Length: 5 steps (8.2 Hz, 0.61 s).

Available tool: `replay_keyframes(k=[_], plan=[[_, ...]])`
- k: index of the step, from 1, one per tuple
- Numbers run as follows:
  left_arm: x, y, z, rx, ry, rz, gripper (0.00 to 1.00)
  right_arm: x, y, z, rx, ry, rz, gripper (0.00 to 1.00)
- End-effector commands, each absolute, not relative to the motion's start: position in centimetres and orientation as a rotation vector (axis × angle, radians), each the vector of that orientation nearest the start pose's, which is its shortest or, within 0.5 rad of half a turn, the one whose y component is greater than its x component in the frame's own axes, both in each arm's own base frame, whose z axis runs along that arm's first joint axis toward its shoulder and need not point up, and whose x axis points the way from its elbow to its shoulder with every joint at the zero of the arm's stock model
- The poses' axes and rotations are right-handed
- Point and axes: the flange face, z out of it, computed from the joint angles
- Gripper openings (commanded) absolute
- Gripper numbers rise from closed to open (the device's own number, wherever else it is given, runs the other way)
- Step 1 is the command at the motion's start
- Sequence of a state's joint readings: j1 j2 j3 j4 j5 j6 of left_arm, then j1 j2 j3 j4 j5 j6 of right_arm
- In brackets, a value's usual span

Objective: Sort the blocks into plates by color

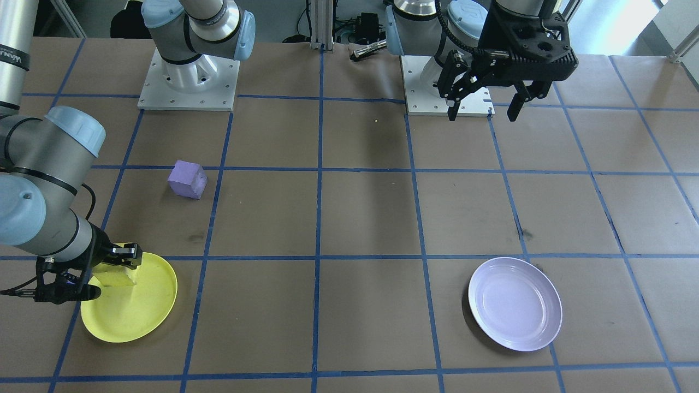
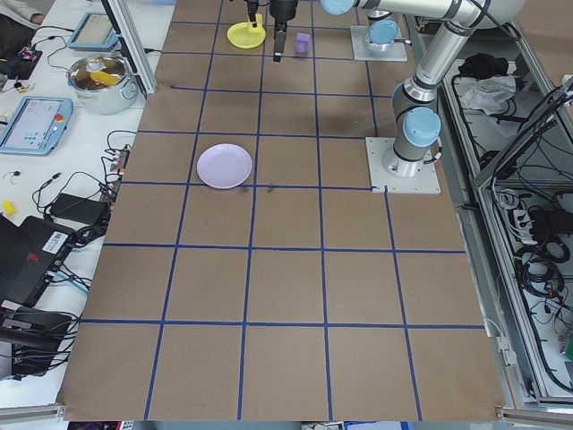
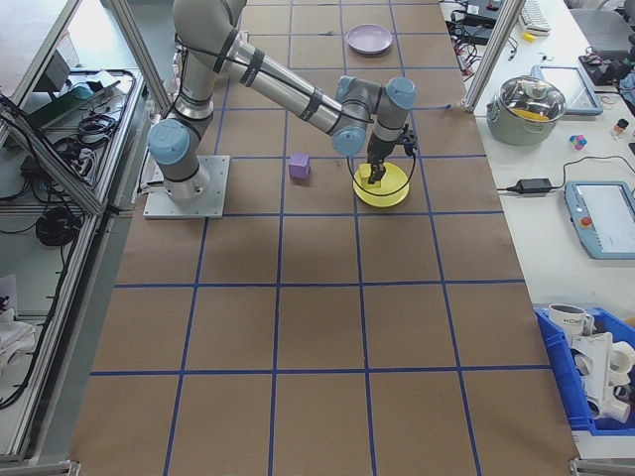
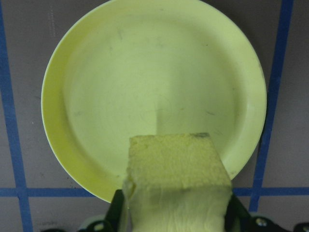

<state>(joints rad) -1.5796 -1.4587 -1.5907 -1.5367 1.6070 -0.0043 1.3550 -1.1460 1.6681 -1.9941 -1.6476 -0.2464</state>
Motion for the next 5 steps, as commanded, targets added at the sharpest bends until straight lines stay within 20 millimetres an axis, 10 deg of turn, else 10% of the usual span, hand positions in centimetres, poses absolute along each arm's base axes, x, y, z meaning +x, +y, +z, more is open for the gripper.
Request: replay_keyframes(k=[1, 5], plan=[[-13.4, -45.4, 53.3, 0.004, 3.098, -0.188, 1.0, 0.1, -61.4, 25.7, -0.002, 3.177, 0.145, 1.0], [-13.4, -44.8, 53.9, -0.011, 3.098, -0.203, 1.0, 3.2, -51.8, 27.7, 0.429, 3.094, 0.3, 1.0]])
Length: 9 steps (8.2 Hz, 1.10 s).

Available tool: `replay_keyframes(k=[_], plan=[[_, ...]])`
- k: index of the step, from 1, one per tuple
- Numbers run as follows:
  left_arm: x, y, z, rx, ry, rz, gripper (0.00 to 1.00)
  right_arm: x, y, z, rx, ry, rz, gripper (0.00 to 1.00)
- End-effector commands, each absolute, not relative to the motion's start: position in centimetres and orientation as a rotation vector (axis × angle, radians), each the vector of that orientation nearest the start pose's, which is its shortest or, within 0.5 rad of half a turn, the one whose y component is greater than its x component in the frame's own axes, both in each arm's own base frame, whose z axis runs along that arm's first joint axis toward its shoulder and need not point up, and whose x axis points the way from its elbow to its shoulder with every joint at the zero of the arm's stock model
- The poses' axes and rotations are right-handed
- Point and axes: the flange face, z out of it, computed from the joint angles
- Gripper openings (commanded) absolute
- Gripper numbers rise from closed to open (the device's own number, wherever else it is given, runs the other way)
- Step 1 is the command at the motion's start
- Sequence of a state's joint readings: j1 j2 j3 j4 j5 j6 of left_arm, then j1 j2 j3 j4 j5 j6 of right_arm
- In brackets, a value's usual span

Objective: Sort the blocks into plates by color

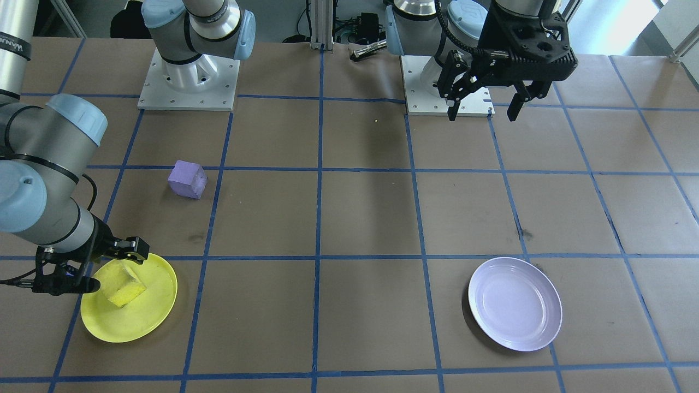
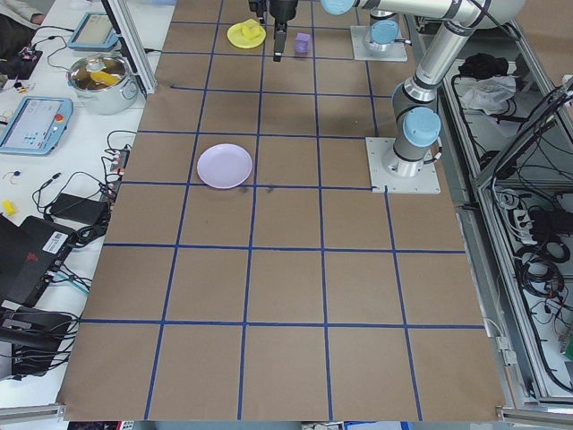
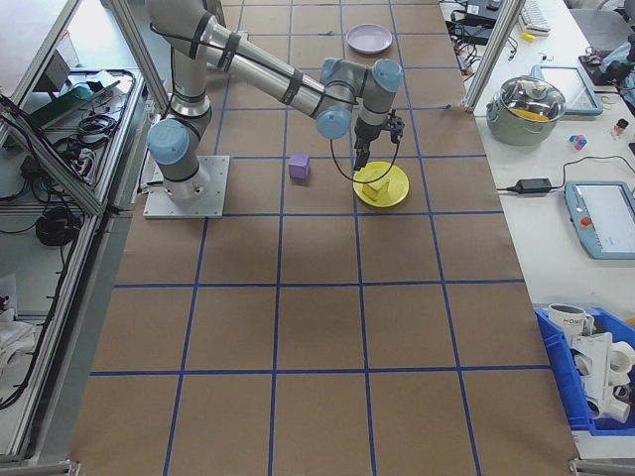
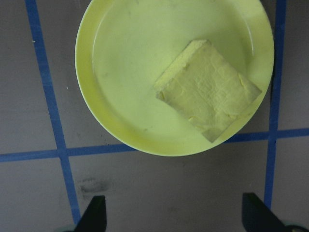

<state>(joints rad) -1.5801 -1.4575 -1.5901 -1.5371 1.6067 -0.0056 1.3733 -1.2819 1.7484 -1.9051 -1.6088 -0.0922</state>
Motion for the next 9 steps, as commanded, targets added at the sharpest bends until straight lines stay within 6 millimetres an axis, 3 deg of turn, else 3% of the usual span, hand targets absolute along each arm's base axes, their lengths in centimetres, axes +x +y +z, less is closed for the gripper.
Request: replay_keyframes(k=[1, 3, 5, 6, 8, 9], plan=[[-13.4, -44.5, 54.2, -0.011, 3.098, -0.201, 1.0, 3.7, -48.8, 27.0, 0.487, 3.087, 0.327, 1.0], [-13.4, -43.5, 54.2, -0.012, 3.102, -0.111, 1.0, 4.4, -45.5, 23.5, 0.526, 3.06, 0.487, 1.0], [-13.4, -43.2, 54.6, -0.007, 3.102, -0.122, 1.0, 4.8, -43.7, 21.6, 0.514, 3.034, 0.621, 1.0], [-13.4, -43.0, 54.7, 0.002, 3.101, -0.127, 1.0, 4.8, -43.3, 21.2, 0.498, 3.034, 0.646, 1.0], [-13.4, -42.8, 54.5, 0.005, 3.101, -0.124, 1.0, 4.9, -43.0, 18.8, 0.506, 3.014, 0.73, 0.84], [-13.4, -42.7, 54.5, 0.005, 3.101, -0.124, 1.0, 4.9, -43.1, 18.7, 0.516, 3.011, 0.728, 0.84]])
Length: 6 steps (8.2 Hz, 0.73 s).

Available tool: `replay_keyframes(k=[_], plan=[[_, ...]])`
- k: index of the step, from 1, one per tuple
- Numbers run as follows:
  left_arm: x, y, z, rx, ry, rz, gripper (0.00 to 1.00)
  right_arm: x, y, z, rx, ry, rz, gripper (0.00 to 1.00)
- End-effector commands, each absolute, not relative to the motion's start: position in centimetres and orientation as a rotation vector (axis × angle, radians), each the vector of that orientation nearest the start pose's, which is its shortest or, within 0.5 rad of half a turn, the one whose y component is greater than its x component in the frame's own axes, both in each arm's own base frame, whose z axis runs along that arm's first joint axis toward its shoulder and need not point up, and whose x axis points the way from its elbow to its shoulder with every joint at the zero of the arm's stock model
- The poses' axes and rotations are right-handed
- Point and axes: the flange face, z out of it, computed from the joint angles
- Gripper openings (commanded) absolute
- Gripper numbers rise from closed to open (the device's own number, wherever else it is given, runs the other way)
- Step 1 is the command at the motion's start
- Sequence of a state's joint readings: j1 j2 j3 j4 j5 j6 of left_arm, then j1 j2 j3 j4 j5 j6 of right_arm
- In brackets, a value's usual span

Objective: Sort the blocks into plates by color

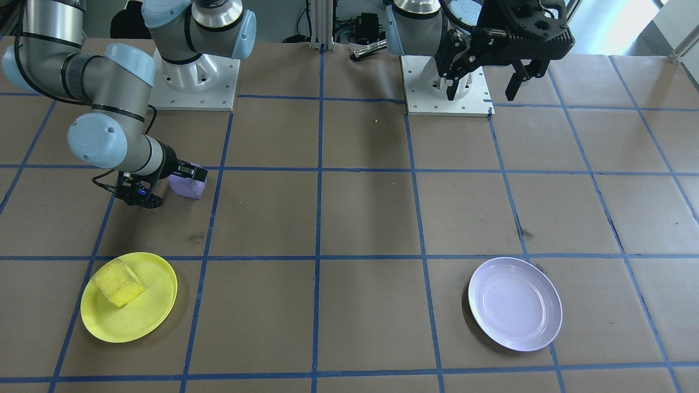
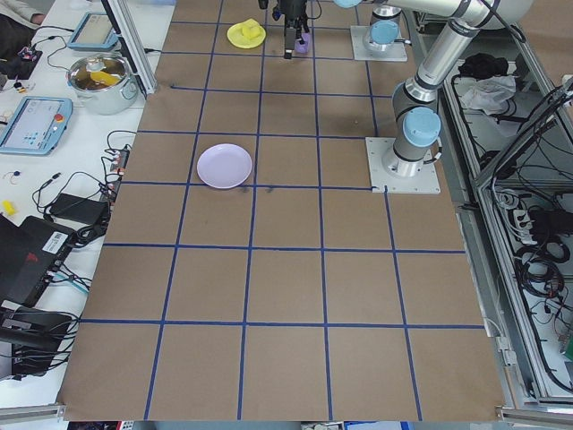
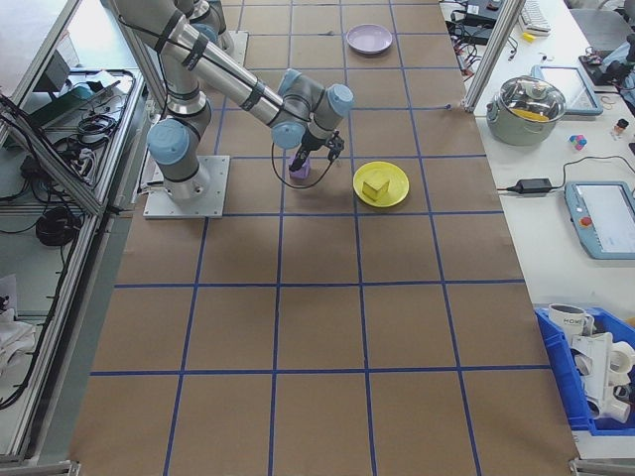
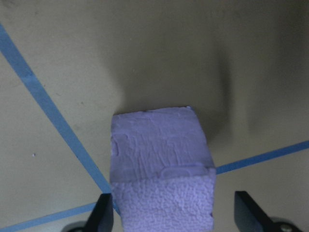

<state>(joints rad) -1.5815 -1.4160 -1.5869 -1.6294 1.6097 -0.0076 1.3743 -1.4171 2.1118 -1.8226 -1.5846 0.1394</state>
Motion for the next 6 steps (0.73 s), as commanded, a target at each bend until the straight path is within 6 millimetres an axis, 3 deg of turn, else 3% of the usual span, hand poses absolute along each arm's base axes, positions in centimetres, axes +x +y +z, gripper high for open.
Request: replay_keyframes(k=[1, 2, 3, 4, 6], plan=[[-13.4, -42.7, 54.5, 0.005, 3.1, -0.122, 1.0, 4.9, -43.2, 18.7, 0.521, 3.01, 0.726, 0.84], [-13.4, -42.7, 54.5, 0.005, 3.102, -0.12, 1.0, 4.9, -43.7, 18.8, 0.525, 3.01, 0.704, 0.84], [-13.4, -42.7, 54.4, 0.005, 3.102, -0.112, 1.0, 4.8, -43.9, 18.9, 0.545, 3.013, 0.683, 0.62], [-13.4, -42.7, 54.4, 0.005, 3.1, -0.112, 1.0, 5.0, -44.3, 19.3, 0.587, 2.99, 0.665, 0.31], [-13.4, -42.7, 54.4, 0.007, 3.099, -0.11, 1.0, 5.3, -45.0, 20.2, 0.584, 2.985, 0.625, 0.21]])
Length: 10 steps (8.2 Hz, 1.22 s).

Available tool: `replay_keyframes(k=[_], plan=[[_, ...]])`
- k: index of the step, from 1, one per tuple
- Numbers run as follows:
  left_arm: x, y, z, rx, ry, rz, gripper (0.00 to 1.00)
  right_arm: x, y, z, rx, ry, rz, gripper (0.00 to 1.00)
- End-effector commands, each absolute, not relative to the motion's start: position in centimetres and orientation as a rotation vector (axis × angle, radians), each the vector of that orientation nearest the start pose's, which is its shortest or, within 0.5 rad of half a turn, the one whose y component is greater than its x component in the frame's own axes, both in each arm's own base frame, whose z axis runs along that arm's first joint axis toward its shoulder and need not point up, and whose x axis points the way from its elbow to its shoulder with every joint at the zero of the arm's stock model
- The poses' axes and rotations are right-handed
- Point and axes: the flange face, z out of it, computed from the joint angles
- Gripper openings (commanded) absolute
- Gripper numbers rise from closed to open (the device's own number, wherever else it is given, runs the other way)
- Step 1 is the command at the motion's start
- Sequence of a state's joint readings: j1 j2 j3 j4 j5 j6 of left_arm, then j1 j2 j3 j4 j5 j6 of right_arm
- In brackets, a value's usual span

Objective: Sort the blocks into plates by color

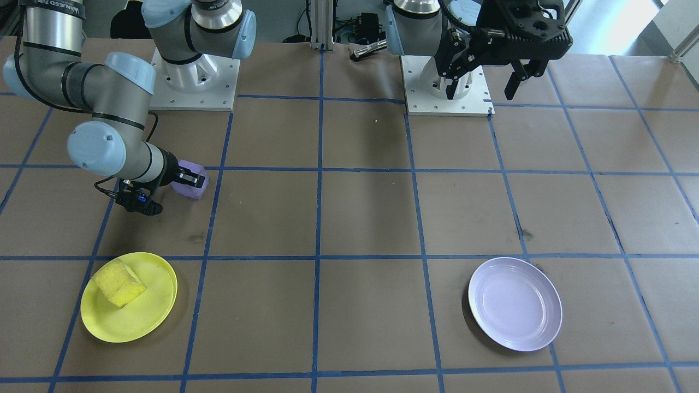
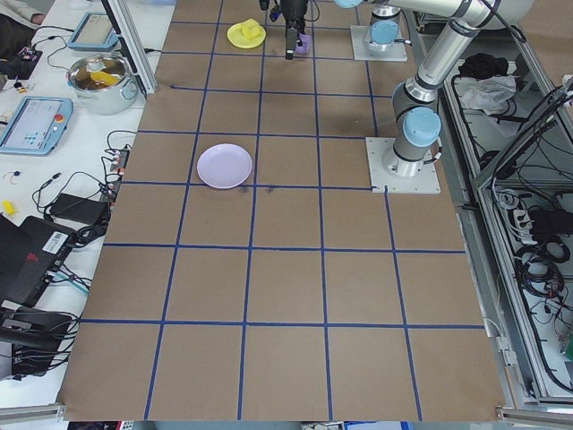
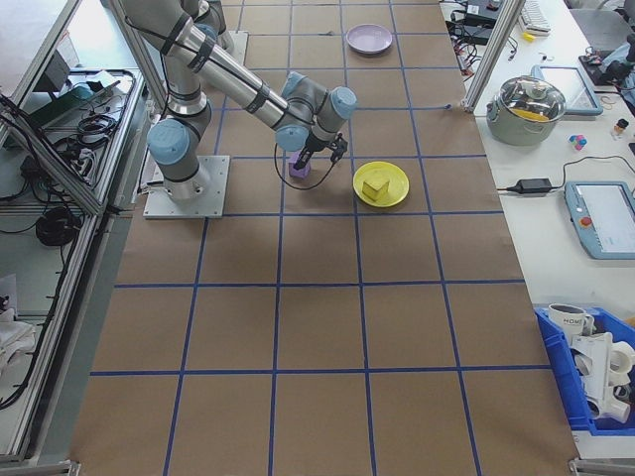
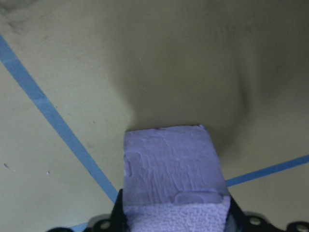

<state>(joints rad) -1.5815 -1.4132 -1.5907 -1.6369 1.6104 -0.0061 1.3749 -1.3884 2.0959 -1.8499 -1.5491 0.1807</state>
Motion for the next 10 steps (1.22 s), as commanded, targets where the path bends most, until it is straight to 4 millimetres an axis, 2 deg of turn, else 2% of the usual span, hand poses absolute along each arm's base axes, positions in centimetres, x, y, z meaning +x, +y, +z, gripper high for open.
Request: replay_keyframes(k=[1, 2, 4, 5, 6, 8, 9, 10], plan=[[-12.9, -42.8, 54.4, 0.003, 3.061, -0.111, 1.0, 6.2, -45.2, 20.5, 0.553, 2.996, 0.614, 0.18], [-12.7, -42.8, 54.4, -0.001, 3.039, -0.113, 1.0, 8.7, -45.1, 21.0, 0.476, 3.018, 0.595, 0.19], [-12.7, -43.0, 54.5, -0.001, 3.042, -0.122, 1.0, 16.8, -46.1, 24.9, 0.184, 3.096, 0.444, 0.22], [-12.7, -43.7, 54.5, -0.002, 3.043, -0.136, 1.0, 20.4, -46.2, 26.1, 0.078, 3.106, 0.394, 0.24], [-12.7, -43.9, 54.6, -0.003, 3.042, -0.159, 1.0, 24.1, -45.4, 26.9, -0.005, 3.073, 0.342, 0.26], [-12.7, -43.6, 54.4, 0.0, 3.045, -0.155, 1.0, 31.5, -43.4, 28.4, -0.075, 3.062, 0.143, 0.32], [-12.7, -43.7, 54.5, -0.001, 3.044, -0.162, 1.0, 34.7, -43.1, 28.7, -0.065, 3.061, 0.118, 0.32], [-12.7, -43.7, 54.3, -0.003, 3.045, -0.155, 1.0, 38.0, -44.0, 27.9, -0.031, 3.063, 0.114, 0.32]])
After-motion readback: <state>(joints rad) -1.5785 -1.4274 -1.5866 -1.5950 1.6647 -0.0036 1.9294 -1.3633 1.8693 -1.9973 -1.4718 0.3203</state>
